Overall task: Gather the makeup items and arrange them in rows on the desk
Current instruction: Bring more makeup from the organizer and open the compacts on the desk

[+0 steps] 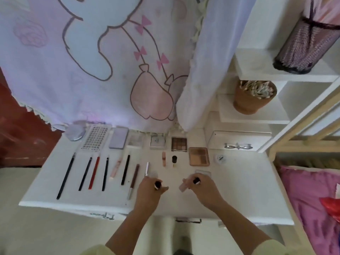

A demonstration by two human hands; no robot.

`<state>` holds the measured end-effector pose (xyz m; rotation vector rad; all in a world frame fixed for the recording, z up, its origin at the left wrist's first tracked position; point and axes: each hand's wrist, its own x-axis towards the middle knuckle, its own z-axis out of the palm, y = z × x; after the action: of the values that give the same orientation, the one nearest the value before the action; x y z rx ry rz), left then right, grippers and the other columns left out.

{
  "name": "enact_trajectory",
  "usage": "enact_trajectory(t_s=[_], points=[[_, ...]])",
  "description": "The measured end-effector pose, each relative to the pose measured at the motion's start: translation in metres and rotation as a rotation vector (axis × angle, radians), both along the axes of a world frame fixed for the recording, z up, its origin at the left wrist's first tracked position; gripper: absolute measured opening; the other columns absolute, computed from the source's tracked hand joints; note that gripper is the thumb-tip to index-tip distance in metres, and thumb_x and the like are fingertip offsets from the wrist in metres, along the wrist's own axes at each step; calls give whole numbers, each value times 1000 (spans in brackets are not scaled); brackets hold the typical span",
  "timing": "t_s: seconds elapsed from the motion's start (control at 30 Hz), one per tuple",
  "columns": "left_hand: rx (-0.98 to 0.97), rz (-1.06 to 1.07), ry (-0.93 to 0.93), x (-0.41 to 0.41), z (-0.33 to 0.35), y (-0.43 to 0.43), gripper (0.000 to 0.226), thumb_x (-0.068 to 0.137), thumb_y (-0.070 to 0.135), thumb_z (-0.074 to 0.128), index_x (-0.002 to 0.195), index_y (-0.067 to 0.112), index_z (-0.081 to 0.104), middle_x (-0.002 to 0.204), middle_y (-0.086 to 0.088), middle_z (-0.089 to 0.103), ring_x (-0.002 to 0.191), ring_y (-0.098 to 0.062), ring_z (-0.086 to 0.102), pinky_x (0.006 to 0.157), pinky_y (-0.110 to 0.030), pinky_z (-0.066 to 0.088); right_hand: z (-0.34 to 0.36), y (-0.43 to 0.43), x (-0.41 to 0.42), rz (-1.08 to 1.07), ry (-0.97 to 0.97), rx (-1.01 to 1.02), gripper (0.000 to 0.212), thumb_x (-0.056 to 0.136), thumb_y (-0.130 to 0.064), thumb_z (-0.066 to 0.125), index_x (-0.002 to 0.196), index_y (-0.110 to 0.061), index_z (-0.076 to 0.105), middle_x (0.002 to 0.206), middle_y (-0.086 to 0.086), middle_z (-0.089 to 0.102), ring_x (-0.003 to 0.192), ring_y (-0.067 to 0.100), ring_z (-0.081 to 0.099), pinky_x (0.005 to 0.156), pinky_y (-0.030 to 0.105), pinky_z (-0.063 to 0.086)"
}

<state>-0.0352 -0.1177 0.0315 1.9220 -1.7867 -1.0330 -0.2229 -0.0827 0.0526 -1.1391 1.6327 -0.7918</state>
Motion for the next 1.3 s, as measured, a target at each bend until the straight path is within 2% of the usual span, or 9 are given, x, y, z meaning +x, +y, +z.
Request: enact_trajectory(t_s=[0.1,0.23,0.37,0.53,0.77,0.9,1.1,1.2,1.3], points=[[-3,24,-55,-8,-8,-8,34,78,36,77,103,13,70,105,1,54,84,-15,60,79,-19,44,-16,-22,2,118,134,29,14,91,-24,63,80,-16,64,80,-6,72,82,3,65,82,28,51],[12,-4,-153,-13,-14,-17,37,81,44,72,105,16,68,110,4,50,83,-13,60,78,-16,43,-19,-44,7,348,451,62,14,94,-35,55,94,-22,61,91,-12,57,80,3,51,70,19,39],[10,-28,-202,-12,-18,-29,38,84,46,68,109,18,67,114,4,52,84,-10,58,78,-13,41,-14,-60,15,461,527,39,17,97,-35,49,105,-23,59,102,-7,56,87,9,51,76,23,40],[27,-52,-208,-12,-25,-36,36,86,48,64,111,23,67,120,7,51,89,-11,61,80,-16,44,-15,-71,18,558,566,54,11,98,-33,49,99,-25,56,103,-5,56,92,14,58,81,28,46],[14,-49,-176,-9,-33,-43,39,85,47,66,115,22,67,116,6,54,83,-5,50,81,-13,41,-17,-72,19,544,601,53,24,99,-35,45,117,-22,56,115,-3,56,100,16,58,85,29,47],[20,-45,-147,-7,-31,-44,41,83,46,68,117,22,66,116,4,55,85,-7,52,86,-18,46,-15,-72,18,532,616,68,38,97,-38,50,131,-22,50,128,-4,53,112,18,56,90,29,43],[28,-73,-149,-1,-26,-40,53,81,51,68,126,25,59,127,5,49,92,-10,60,87,-21,50,-13,-68,19,516,637,59,47,94,-44,54,134,-22,48,131,-5,50,112,17,55,91,28,43],[1,-154,-190,3,-19,-38,69,80,54,68,139,28,44,139,7,38,105,-10,58,88,-21,49,-8,-62,15,446,600,16,53,90,-54,52,133,-21,50,123,-6,55,101,13,57,88,27,44],[-36,-222,-207,14,-15,-30,75,82,44,68,145,31,30,151,9,19,127,-10,44,94,-23,46,-1,-54,2,319,543,-33,36,88,-49,57,112,-21,60,98,-8,60,80,8,54,78,24,46]])
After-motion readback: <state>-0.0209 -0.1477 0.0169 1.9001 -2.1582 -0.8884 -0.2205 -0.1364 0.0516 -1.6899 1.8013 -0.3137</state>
